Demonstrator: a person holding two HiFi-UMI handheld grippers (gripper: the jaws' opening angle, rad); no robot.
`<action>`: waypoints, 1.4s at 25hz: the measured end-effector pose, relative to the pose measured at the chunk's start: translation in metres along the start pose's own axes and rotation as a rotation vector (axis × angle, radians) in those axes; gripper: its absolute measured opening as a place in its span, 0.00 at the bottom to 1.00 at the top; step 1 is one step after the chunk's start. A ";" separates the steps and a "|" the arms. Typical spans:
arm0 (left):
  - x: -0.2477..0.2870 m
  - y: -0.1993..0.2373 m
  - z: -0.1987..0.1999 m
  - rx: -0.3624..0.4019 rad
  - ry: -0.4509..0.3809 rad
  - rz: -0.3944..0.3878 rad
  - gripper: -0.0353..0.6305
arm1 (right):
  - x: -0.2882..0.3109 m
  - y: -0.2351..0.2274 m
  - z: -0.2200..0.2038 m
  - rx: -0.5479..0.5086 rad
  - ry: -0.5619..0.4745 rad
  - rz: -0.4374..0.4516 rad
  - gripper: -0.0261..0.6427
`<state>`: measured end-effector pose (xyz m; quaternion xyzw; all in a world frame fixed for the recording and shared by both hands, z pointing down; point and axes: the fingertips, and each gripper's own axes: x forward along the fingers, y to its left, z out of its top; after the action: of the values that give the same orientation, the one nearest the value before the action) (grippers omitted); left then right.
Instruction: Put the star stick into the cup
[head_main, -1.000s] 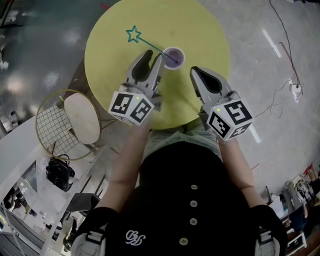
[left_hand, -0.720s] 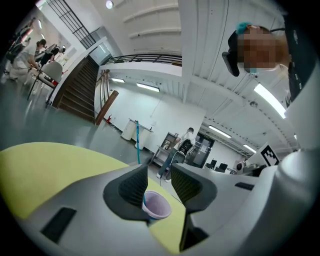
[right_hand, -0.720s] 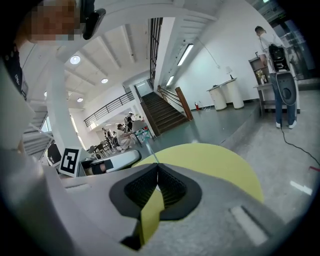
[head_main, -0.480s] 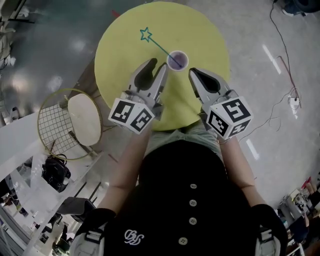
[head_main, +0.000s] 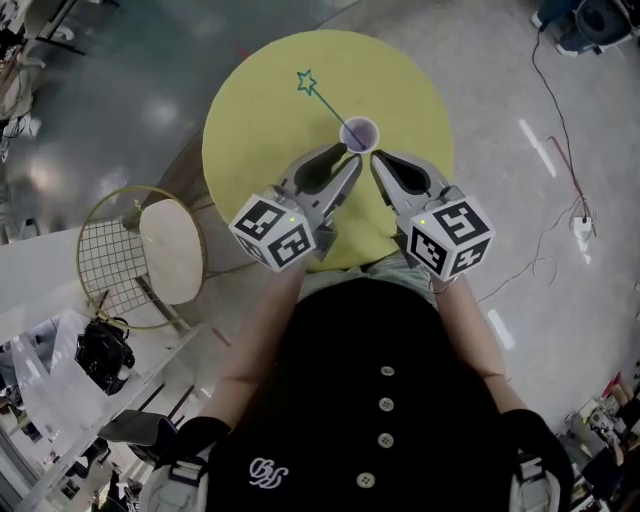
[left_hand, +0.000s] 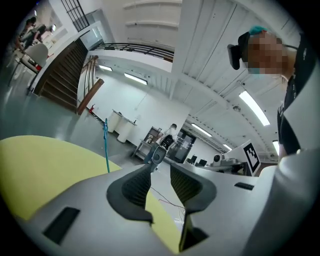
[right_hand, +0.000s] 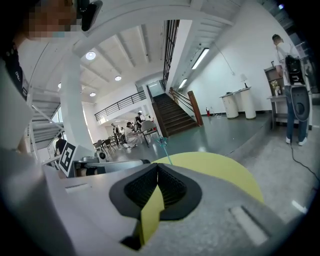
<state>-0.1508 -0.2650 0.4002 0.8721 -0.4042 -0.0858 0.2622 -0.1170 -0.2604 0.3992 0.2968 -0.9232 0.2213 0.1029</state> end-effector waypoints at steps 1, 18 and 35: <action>0.000 -0.002 0.001 0.005 0.003 -0.003 0.24 | -0.001 0.000 0.003 -0.008 -0.006 -0.002 0.04; -0.022 -0.022 0.001 0.061 0.009 0.008 0.10 | -0.011 0.021 -0.002 -0.016 0.032 0.058 0.04; -0.018 -0.018 -0.011 0.075 0.072 0.027 0.10 | -0.013 0.020 -0.005 -0.062 0.051 0.054 0.04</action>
<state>-0.1463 -0.2376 0.3991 0.8782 -0.4094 -0.0355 0.2446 -0.1181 -0.2372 0.3931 0.2626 -0.9344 0.2028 0.1295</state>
